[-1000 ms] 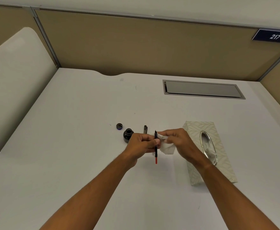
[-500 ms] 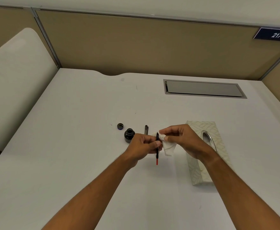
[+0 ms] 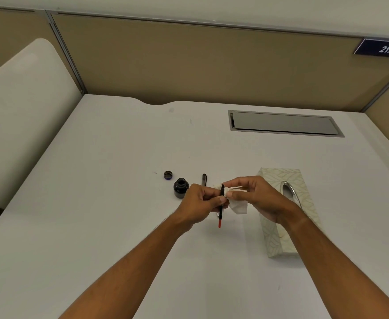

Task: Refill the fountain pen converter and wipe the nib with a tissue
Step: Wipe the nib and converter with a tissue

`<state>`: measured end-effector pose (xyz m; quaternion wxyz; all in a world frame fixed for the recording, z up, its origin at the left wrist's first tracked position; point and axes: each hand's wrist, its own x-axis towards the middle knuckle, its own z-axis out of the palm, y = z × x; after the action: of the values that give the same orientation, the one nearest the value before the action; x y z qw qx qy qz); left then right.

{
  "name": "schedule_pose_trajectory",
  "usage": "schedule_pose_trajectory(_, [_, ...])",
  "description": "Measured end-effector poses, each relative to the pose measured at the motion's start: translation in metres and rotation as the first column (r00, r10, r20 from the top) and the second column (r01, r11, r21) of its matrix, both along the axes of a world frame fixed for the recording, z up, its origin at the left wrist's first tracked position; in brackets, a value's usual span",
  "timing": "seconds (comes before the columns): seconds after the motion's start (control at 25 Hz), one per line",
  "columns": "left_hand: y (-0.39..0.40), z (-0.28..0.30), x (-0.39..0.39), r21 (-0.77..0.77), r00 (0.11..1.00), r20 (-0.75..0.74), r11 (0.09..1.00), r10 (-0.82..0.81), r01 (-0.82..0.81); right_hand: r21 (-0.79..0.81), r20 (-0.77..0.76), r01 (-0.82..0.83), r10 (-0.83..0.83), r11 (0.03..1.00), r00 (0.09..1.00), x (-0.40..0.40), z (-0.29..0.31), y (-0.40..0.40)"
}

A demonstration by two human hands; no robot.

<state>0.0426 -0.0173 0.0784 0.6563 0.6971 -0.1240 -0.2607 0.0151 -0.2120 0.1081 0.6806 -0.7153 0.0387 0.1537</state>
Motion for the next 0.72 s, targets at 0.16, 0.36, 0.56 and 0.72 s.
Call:
schedule_pose_trajectory(0.16, [0.001,0.003,0.001,-0.027,1.000,-0.027,1.000,-0.007,0.007,0.072,-0.014,-0.058,0.059,0.996,0.998,-0.006,-0.002,-0.001])
schedule_pose_trajectory(0.36, [0.000,0.006,0.004,-0.024,0.999,-0.016,0.999,-0.036,0.036,-0.037,0.098,-0.005,0.009,0.999,0.995,-0.004,0.000,0.002])
schedule_pose_trajectory(0.56, [-0.001,0.002,0.005,0.037,1.000,0.026,0.999,0.011,-0.012,-0.206,0.126,0.001,0.026,0.978,0.992,0.000,0.006,0.004])
schedule_pose_trajectory(0.72, [-0.004,-0.002,0.004,0.103,0.992,0.107,0.992,0.065,-0.076,-0.290,0.158,0.055,-0.009,0.955,0.987,0.000,0.010,0.008])
